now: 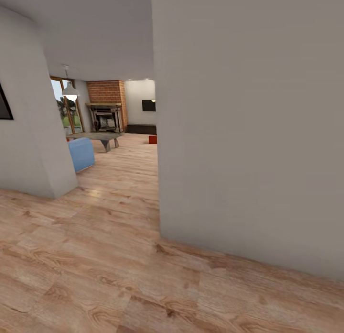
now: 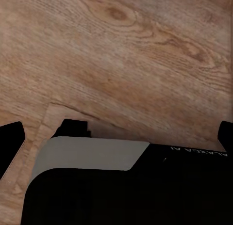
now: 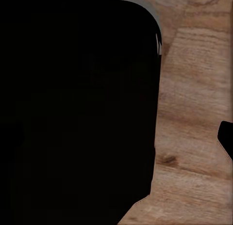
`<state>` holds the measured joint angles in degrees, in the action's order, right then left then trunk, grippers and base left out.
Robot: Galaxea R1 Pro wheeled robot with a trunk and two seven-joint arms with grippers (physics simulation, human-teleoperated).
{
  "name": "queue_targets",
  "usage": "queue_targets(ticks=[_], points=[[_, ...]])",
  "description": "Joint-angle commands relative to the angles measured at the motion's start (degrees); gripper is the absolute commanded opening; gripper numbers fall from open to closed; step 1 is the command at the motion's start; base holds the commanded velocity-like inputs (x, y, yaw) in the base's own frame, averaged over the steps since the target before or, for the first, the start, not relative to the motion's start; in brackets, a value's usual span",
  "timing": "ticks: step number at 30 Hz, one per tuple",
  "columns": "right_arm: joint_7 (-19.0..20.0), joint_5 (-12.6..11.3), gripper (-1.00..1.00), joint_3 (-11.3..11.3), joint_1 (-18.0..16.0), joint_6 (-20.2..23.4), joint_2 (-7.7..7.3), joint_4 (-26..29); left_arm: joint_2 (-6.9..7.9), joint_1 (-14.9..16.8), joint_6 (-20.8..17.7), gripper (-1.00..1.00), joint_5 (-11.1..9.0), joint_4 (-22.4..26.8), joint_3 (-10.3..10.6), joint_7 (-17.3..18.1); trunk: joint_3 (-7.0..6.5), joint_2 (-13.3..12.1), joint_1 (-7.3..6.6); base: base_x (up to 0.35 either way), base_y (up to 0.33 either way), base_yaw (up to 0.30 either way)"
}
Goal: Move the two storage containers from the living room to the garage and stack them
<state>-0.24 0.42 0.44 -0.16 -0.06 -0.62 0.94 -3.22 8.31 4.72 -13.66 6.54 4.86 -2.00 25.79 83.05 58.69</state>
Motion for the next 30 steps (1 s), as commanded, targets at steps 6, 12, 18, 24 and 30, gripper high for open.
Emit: queue_targets(ticks=[6, 12, 18, 24, 30], points=[[0.0, 0.0, 1.00, 0.0, 0.0, 0.0, 0.00, 0.0, 0.00, 0.0, 0.2, 1.00, -0.5, 0.0, 0.5, -0.2, 0.06, 0.0, 0.03, 0.343, 0.068, 0.000], [0.0, 0.0, 1.00, 0.0, 0.0, 0.0, 0.00, 0.0, 0.02, 0.0, 0.2, 1.00, -0.5, 0.0, 0.5, -0.2, 0.06, 0.0, 0.03, 0.320, 0.116, 0.000], [0.0, 0.0, 1.00, 0.0, 0.0, 0.0, 0.00, 0.0, 0.01, 0.0, 0.2, 1.00, -0.5, 0.0, 0.5, -0.2, 0.06, 0.0, 0.03, 0.292, 0.155, 0.000], [0.0, 0.0, 1.00, 0.0, 0.0, 0.0, 0.00, 0.0, 0.00, 0.0, 0.2, 1.00, -0.5, 0.0, 0.5, -0.2, 0.06, 0.0, 0.03, 0.283, 0.171, 0.000], [0.0, 0.0, 1.00, 0.0, 0.0, 0.0, 0.00, 0.0, 0.00, 0.0, 0.2, 1.00, -0.5, 0.0, 0.5, -0.2, 0.06, 0.0, 0.03, 0.282, 0.173, 0.000]])
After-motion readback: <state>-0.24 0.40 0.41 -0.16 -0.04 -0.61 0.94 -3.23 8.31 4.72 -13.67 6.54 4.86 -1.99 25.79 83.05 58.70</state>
